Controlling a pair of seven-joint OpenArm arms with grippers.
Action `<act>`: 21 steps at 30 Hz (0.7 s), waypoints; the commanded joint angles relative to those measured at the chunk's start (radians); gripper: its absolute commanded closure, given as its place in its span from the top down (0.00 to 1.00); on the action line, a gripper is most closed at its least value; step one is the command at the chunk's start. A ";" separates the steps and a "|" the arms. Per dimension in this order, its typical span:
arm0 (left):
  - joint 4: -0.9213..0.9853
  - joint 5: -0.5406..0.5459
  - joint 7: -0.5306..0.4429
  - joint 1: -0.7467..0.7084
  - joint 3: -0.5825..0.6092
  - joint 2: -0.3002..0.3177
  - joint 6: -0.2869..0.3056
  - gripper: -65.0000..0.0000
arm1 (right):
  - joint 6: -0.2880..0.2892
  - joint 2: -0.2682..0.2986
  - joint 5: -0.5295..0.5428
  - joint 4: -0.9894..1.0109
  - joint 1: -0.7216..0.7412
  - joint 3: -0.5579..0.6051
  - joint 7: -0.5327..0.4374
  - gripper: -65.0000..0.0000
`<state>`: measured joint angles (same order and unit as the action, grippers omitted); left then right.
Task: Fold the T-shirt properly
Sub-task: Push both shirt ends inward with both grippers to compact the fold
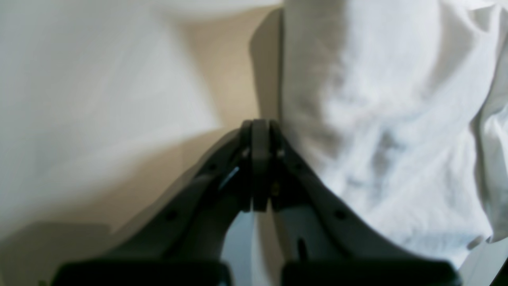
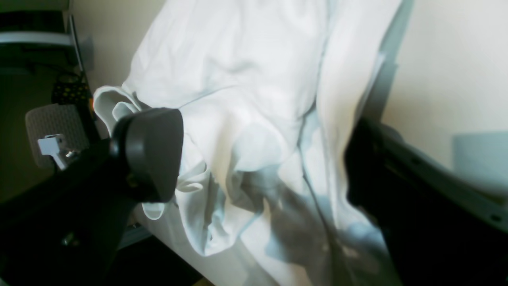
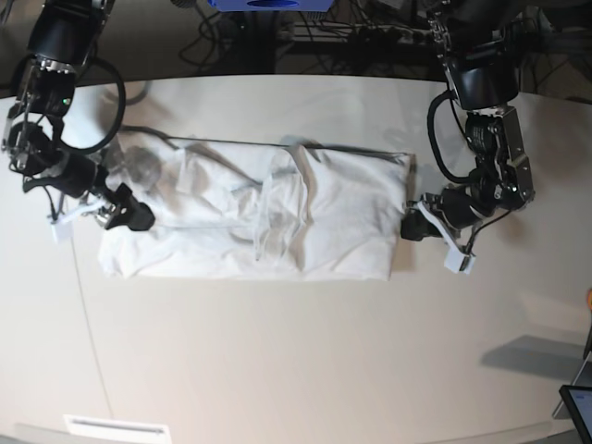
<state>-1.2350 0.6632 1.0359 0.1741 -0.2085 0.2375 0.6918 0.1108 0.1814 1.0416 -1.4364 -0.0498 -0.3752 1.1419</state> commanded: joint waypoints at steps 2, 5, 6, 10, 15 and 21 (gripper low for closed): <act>-0.010 0.003 0.001 0.017 -0.001 0.000 0.006 0.00 | -0.027 -0.003 -0.063 0.006 -0.009 0.005 0.069 0.84; -0.010 0.003 -0.001 0.015 0.001 -0.005 0.006 0.00 | -0.030 -0.004 -0.063 0.006 -0.018 0.006 0.072 0.80; -0.010 0.003 -0.003 0.015 0.011 -0.005 0.006 0.00 | -0.030 -0.004 -0.063 0.006 -0.018 0.006 0.082 0.75; -0.012 0.003 -0.006 0.015 0.062 -0.007 0.006 0.00 | -0.030 -0.006 -0.063 0.006 -0.018 0.006 0.102 0.60; -0.012 0.003 -0.007 0.017 0.076 -0.031 0.006 0.00 | -0.032 -0.006 -0.063 0.006 -0.022 0.006 0.102 0.56; -0.010 0.003 -0.007 0.015 0.071 -0.033 0.006 0.00 | -0.035 -0.004 -0.065 0.006 -0.018 0.006 0.102 0.17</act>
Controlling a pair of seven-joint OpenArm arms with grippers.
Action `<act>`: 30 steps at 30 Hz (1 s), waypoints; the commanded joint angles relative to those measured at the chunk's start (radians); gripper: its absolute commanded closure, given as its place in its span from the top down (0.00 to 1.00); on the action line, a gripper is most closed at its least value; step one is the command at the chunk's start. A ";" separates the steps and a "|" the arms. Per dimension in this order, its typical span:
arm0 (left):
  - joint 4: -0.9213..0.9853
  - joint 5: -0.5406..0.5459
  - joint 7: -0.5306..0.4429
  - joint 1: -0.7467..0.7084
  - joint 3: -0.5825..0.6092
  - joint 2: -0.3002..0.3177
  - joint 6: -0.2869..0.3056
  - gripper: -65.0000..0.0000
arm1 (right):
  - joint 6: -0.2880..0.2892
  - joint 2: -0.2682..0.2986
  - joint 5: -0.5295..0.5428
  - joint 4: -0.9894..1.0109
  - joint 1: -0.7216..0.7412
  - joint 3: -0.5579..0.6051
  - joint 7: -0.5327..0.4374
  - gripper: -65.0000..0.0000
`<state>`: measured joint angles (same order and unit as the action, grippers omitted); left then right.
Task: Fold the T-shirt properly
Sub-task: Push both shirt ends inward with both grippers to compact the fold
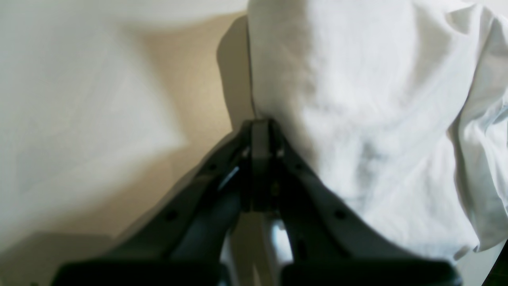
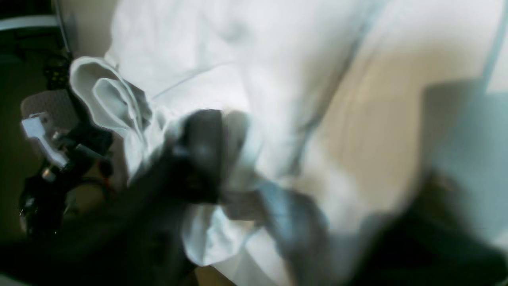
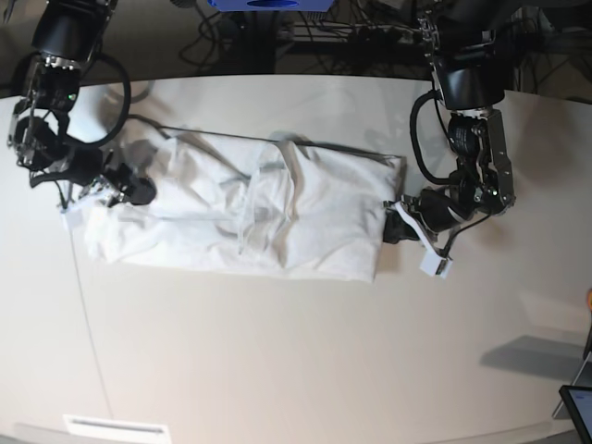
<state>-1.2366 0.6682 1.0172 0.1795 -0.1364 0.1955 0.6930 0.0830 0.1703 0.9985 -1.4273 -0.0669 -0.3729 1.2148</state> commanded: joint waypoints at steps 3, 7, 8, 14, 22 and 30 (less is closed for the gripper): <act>-0.009 -0.001 0.012 0.008 -0.004 0.019 0.005 0.00 | -0.073 0.011 -0.022 -0.002 0.000 0.004 0.029 0.01; -0.015 -0.001 0.012 -0.001 -0.004 0.029 0.005 0.00 | -0.208 0.013 -0.022 -0.011 0.006 0.005 0.029 0.00; -0.015 0.000 0.012 -0.002 -0.004 0.028 0.005 0.00 | -0.223 0.013 -0.023 -0.028 0.014 0.005 0.029 0.00; -0.015 0.003 0.012 -0.033 0.005 -0.008 0.005 0.00 | -0.400 0.028 -0.023 -0.194 0.057 0.061 0.053 0.00; -0.015 -0.001 0.018 -0.038 0.007 -0.070 0.005 0.00 | -0.493 0.038 -0.252 -0.287 0.088 0.318 -0.030 0.00; 0.001 -0.015 0.019 -0.011 0.040 -0.093 0.005 0.00 | -0.638 0.030 -0.416 -0.401 0.092 0.427 -0.051 0.00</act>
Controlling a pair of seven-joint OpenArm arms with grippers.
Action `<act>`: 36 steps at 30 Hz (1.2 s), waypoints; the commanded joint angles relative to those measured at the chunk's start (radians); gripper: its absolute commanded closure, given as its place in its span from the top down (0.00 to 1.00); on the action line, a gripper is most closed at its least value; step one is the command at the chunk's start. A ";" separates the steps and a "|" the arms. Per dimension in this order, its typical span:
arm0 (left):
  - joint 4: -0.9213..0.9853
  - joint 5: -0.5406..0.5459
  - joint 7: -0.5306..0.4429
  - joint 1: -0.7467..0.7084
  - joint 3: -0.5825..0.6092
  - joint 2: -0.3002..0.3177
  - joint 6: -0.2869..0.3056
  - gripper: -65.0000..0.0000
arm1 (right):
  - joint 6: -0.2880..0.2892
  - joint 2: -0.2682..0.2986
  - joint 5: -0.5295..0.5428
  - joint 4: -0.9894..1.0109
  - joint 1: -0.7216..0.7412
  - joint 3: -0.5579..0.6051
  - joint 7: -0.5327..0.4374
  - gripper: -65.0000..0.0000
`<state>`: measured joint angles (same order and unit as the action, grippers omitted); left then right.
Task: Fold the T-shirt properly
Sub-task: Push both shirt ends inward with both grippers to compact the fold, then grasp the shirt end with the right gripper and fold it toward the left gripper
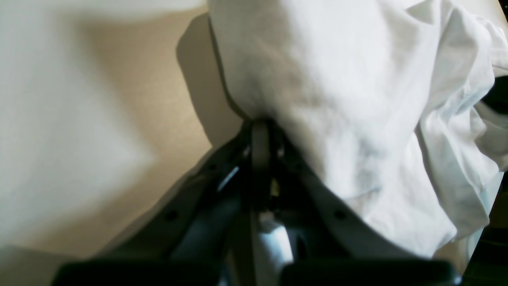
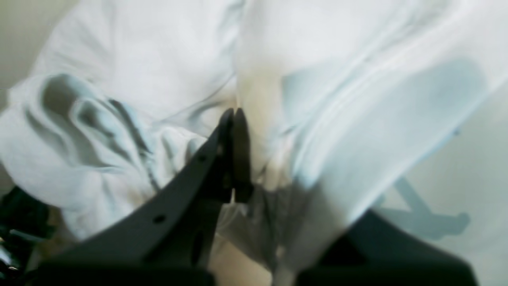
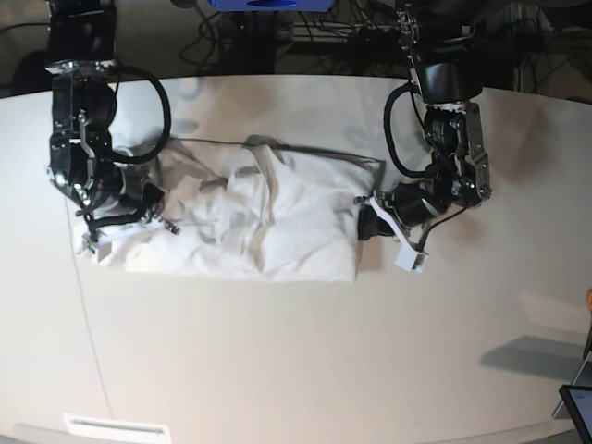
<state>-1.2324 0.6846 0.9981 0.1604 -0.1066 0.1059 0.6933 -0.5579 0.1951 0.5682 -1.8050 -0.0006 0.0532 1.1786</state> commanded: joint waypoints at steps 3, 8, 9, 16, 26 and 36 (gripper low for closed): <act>-0.008 -0.064 0.035 0.009 0.075 -0.005 0.005 0.00 | -0.047 0.019 -0.029 -0.089 0.043 0.004 -0.004 0.00; -0.004 -0.090 0.031 0.009 0.115 -0.027 0.005 0.00 | -0.060 0.019 -0.098 -0.143 0.049 0.006 0.030 0.00; -0.004 -0.090 0.031 0.009 0.115 -0.031 0.005 0.00 | -0.060 0.019 -0.109 -0.146 0.049 0.006 0.030 0.00; -0.002 -0.090 0.031 0.041 0.120 -0.059 0.005 0.00 | -0.140 0.019 -0.170 -0.154 0.049 0.115 0.024 0.00; 0.012 -0.090 0.031 0.072 0.143 -0.093 0.005 0.00 | -0.140 0.016 -0.207 -0.183 0.089 0.210 0.034 0.00; 0.115 -0.085 -0.040 0.101 0.242 -0.094 0.005 0.00 | -0.140 0.011 -0.207 -0.184 0.156 0.320 0.111 0.00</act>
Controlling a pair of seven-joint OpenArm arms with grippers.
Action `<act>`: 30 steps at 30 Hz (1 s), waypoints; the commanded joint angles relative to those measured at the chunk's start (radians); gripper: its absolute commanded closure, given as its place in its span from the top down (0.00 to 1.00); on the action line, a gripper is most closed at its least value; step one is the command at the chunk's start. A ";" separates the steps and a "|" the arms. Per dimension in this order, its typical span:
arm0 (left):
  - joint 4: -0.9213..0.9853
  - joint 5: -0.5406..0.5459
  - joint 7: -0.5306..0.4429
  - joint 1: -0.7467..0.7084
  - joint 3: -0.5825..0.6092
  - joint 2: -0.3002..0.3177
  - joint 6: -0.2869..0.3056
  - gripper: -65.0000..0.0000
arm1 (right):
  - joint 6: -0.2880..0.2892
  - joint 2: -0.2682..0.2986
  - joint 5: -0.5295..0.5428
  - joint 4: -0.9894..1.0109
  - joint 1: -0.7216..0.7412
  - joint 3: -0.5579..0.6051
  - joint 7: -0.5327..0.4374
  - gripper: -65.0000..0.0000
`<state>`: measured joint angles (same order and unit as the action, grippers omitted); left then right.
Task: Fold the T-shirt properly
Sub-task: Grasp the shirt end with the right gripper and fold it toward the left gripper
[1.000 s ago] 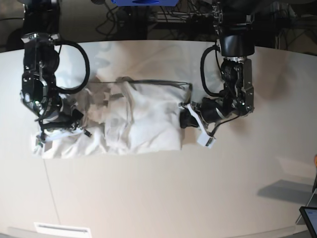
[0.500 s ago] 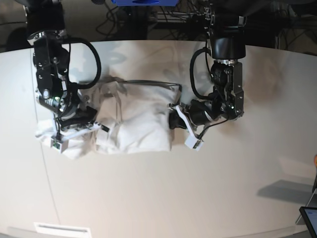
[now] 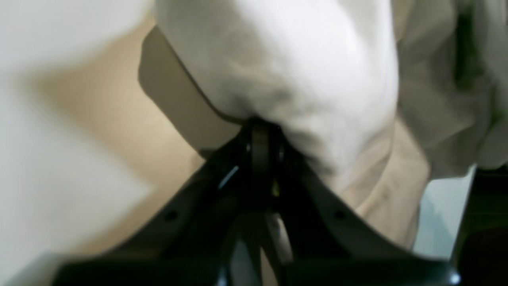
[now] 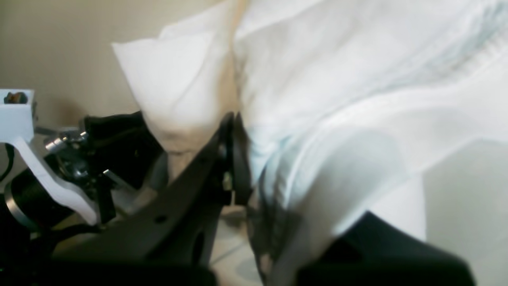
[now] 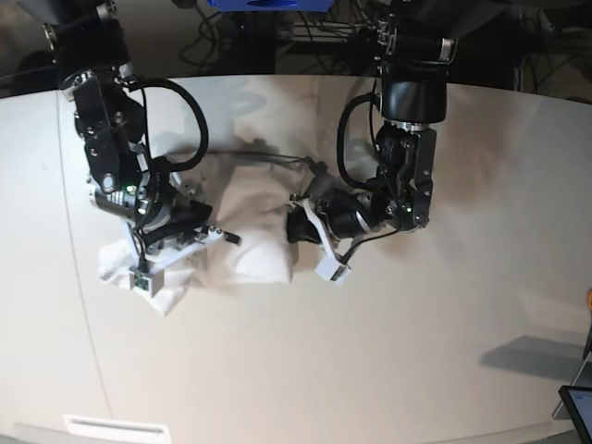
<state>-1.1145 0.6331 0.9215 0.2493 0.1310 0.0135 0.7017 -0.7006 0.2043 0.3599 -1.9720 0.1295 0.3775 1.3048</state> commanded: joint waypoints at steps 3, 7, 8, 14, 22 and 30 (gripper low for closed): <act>0.003 -0.034 0.037 0.012 0.000 -0.008 -0.004 0.00 | 0.002 0.010 0.000 -0.016 0.029 -0.001 -0.012 0.00; -0.002 -0.034 0.037 0.012 0.002 -0.010 -0.004 0.00 | 0.002 0.011 0.000 -0.013 0.034 0.041 -0.011 0.00; -0.002 -0.034 0.037 0.012 0.003 -0.014 -0.004 0.00 | 0.002 0.011 0.000 -0.011 0.034 0.056 -0.011 0.00; 0.001 -0.032 0.037 0.026 0.002 -0.020 -0.004 0.00 | 0.002 0.011 0.000 -0.008 0.040 0.128 -0.011 0.02; 0.001 -0.032 0.037 0.026 0.002 -0.020 -0.004 0.00 | 0.002 0.005 0.000 0.047 0.046 0.140 -0.011 0.32; 0.003 -0.032 0.037 0.028 0.003 -0.022 -0.004 0.00 | 0.002 -0.049 0.009 0.013 0.071 0.189 -0.020 0.59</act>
<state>-1.1065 0.6224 0.9356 0.2634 0.1318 -0.0063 0.7010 -0.6979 0.1589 0.3626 -1.9400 0.1829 0.5663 1.2934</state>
